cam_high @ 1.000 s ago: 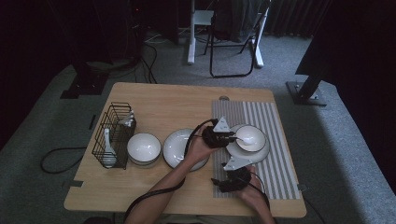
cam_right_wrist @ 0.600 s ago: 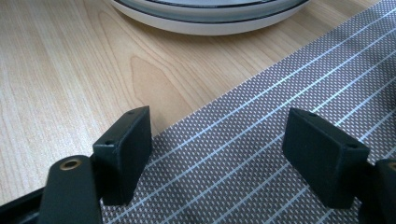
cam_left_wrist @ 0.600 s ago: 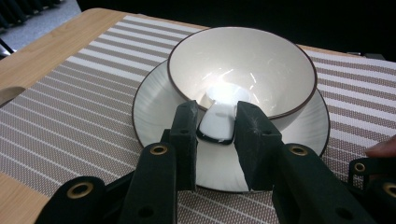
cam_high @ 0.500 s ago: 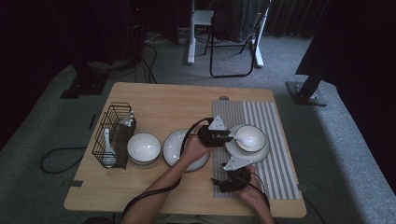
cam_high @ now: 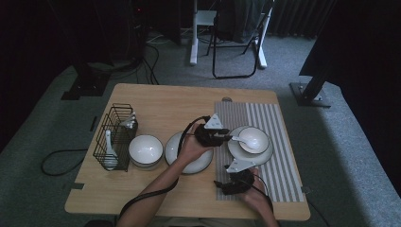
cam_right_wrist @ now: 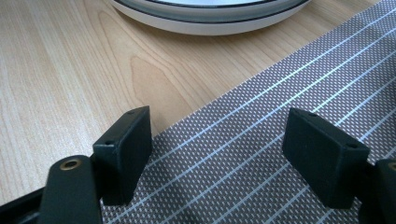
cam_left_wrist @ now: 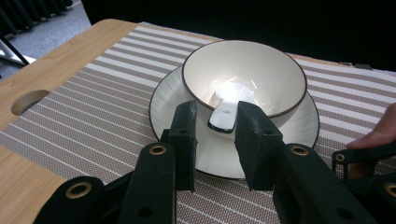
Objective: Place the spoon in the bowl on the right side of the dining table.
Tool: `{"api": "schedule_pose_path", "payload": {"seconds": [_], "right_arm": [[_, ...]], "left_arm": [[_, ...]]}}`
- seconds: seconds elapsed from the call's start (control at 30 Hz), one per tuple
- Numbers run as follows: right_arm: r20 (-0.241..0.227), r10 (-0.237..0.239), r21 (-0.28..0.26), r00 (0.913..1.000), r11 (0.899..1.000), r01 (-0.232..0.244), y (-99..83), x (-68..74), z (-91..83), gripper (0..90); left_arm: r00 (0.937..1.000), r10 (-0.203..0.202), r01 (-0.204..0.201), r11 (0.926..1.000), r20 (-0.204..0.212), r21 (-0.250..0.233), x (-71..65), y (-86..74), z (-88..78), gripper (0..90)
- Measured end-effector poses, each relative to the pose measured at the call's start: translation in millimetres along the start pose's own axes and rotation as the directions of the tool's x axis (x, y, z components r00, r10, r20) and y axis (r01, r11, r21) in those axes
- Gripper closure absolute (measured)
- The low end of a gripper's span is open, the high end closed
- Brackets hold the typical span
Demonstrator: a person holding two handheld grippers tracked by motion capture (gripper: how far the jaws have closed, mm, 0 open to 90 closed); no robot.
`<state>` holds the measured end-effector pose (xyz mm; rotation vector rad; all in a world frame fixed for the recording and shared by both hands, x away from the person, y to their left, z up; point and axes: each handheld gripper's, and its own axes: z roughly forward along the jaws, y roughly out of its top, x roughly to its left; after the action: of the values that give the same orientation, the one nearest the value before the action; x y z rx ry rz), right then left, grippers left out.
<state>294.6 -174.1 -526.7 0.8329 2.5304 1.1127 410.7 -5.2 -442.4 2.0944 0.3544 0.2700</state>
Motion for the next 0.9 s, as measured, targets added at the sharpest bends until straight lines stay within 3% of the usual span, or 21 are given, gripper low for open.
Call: {"api": "schedule_pose_path", "payload": {"seconds": [0.27,0.6,0.9], "right_arm": [[-0.001,0.0,0.0,1.0,1.0,0.0,0.0,0.0,0.0,23.8],[-0.001,0.002,0.0,1.0,1.0,-0.002,0.0,0.1,0.0,23.8],[-0.001,0.001,0.0,1.0,1.0,-0.001,0.0,0.0,0.1,23.8]], "left_arm": [[0.9995,0.032,-0.033,0.999,-0.005,-0.032,-2.2,3.6,-16.9,69.4],[0.9961,0.082,-0.079,0.9943,0.032,-0.072,-10.7,4.4,-40.9,68.6],[0.9947,0.09,-0.085,0.9907,0.049,-0.107,-18.2,0.1,-61.1,68.0]]}}
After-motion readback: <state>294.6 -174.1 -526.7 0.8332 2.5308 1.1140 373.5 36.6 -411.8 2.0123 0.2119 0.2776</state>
